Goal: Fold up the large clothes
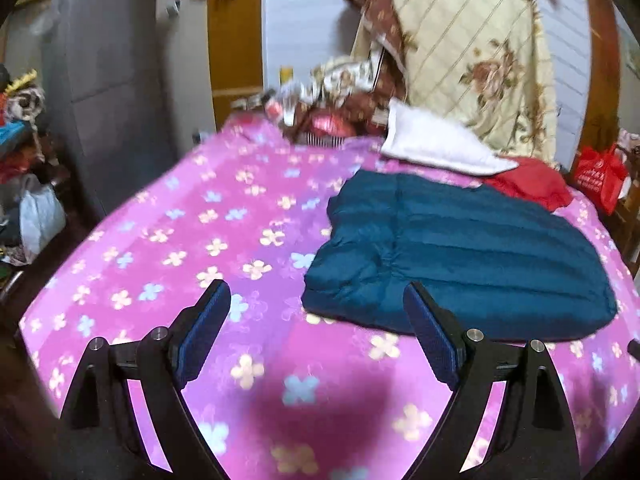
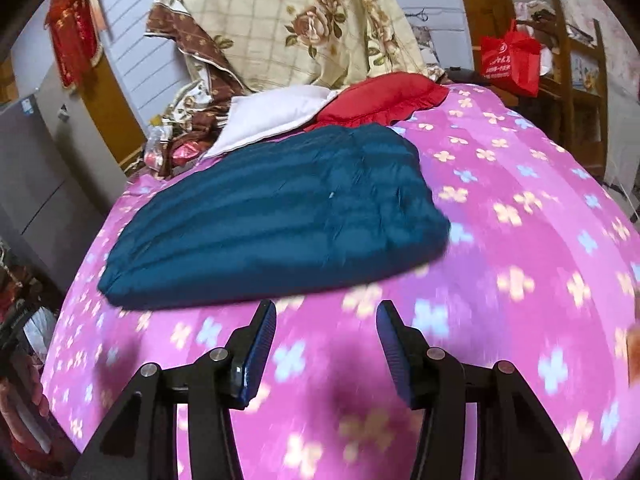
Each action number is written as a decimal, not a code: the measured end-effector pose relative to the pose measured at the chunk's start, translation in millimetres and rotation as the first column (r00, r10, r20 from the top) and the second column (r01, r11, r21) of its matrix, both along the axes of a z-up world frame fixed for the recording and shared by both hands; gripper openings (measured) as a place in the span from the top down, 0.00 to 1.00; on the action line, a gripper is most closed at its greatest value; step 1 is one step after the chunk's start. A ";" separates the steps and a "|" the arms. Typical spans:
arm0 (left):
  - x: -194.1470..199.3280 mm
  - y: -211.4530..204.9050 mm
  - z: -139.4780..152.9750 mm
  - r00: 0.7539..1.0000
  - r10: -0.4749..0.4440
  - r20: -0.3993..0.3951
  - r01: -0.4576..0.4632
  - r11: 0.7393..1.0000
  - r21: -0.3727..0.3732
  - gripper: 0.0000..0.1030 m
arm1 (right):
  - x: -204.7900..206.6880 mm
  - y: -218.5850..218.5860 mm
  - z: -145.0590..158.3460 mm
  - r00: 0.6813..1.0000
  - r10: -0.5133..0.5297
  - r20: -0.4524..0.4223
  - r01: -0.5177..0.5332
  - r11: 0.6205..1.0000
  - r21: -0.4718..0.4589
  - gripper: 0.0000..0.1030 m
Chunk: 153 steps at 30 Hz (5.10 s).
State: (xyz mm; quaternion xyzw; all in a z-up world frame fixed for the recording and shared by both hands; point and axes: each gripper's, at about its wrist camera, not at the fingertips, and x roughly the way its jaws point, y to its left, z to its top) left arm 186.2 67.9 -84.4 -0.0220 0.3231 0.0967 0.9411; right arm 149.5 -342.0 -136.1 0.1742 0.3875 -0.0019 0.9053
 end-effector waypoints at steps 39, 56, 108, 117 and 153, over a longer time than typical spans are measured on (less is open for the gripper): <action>-177.7 -85.7 45.0 0.978 -0.098 0.186 0.099 0.995 0.004 0.08 | -123.5 72.1 27.5 0.996 -0.036 0.083 0.054 0.973 -0.226 0.43; -170.5 -89.3 27.2 0.990 -0.106 0.099 0.105 0.994 0.012 0.08 | -124.1 86.0 21.6 0.995 -0.038 0.097 0.067 0.947 -0.314 0.43; -152.7 -111.0 -12.4 0.975 -0.204 -0.084 0.202 0.979 -0.033 0.08 | -115.2 90.3 3.8 0.999 -0.045 -0.003 0.042 0.936 -0.351 0.42; -150.1 -112.4 -18.0 0.970 -0.217 -0.107 0.215 0.976 -0.029 0.08 | -110.6 86.9 -1.9 0.997 -0.054 -0.047 0.035 0.942 -0.334 0.42; -145.1 -111.2 -33.5 0.957 -0.242 -0.160 0.238 0.970 -0.046 0.08 | -109.6 86.2 -5.8 0.996 -0.059 -0.068 0.033 0.942 -0.335 0.42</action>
